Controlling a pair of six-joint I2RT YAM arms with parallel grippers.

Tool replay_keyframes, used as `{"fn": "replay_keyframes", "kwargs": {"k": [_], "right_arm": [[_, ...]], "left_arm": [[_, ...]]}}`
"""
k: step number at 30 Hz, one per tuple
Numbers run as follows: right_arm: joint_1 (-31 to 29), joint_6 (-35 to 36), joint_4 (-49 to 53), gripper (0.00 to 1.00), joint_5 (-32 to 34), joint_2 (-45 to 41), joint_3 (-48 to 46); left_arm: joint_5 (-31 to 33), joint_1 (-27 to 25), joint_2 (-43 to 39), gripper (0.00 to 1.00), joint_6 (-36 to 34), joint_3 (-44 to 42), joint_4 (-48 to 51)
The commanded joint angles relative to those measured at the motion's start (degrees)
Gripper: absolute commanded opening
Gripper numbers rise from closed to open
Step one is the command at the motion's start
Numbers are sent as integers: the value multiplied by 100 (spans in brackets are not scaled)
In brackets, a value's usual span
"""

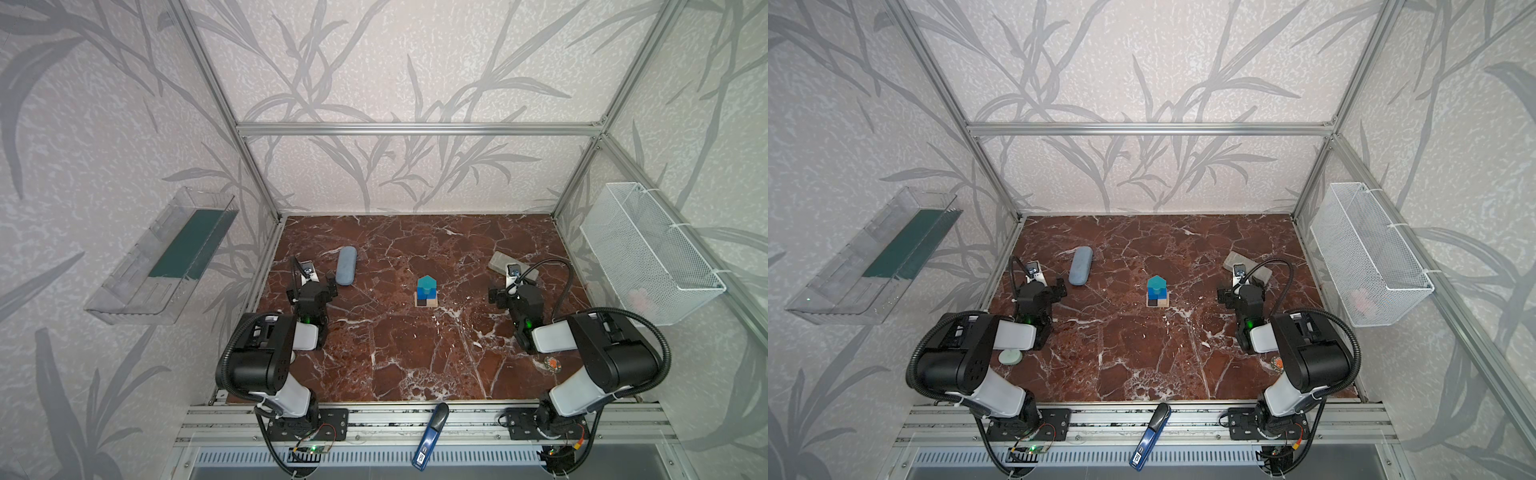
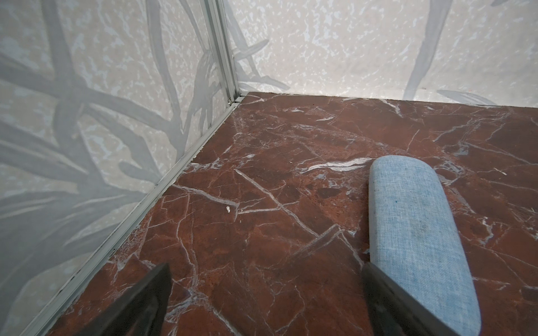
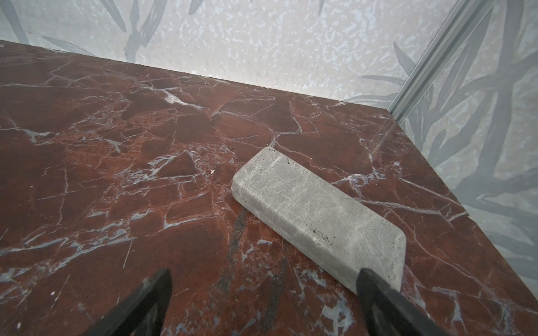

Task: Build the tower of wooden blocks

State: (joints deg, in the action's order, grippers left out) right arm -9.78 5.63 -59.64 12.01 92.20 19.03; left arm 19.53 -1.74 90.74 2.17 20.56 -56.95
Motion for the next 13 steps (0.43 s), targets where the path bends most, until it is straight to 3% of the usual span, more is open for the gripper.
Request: {"fn": "replay_keyframes", "kwargs": {"k": [1, 13], "right_arm": [[23, -44, -15, 99, 92, -62, 117], [205, -162, 209, 99, -279, -104, 198]], "left_arm": [[-18, 24, -34, 99, 46, 42, 38], [-13, 20, -31, 99, 46, 39, 41]]}}
